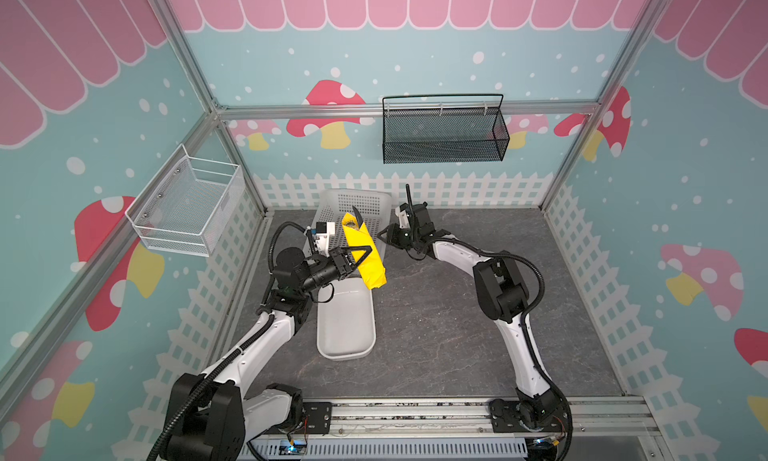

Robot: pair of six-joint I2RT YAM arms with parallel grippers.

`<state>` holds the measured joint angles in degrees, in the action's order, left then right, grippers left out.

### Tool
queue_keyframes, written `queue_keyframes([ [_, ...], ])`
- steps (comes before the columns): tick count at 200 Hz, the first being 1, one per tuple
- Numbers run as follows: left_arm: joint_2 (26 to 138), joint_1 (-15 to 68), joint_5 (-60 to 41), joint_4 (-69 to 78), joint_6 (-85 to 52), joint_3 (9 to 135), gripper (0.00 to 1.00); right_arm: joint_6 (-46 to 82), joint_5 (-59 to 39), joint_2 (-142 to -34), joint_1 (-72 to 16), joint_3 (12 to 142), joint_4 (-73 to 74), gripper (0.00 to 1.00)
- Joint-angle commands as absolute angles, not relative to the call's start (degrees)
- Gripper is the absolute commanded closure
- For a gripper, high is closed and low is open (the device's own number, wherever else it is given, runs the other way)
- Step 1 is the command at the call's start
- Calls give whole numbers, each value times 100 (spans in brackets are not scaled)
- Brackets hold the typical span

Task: Place the utensils on the paper napkin and roll it up
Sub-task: 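Carry the yellow napkin roll with the left gripper toward the white basket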

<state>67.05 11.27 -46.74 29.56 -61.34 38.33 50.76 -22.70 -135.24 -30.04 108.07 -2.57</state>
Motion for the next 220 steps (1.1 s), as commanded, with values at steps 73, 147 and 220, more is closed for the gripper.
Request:
queue_keyframes([
  [73,6604,1176,-4676,2778,-5961,3911,100,4077,-1683,-11856,-2655,8682,-1114,85],
  [147,7365,1749,-4493,2810,-5852,4286,100,3941,-1121,-10219,-2302,6616,-1197,85],
  [220,7679,2145,-4391,2870,-5845,4427,100,3412,-1430,-9008,-1422,5367,-1006,87],
])
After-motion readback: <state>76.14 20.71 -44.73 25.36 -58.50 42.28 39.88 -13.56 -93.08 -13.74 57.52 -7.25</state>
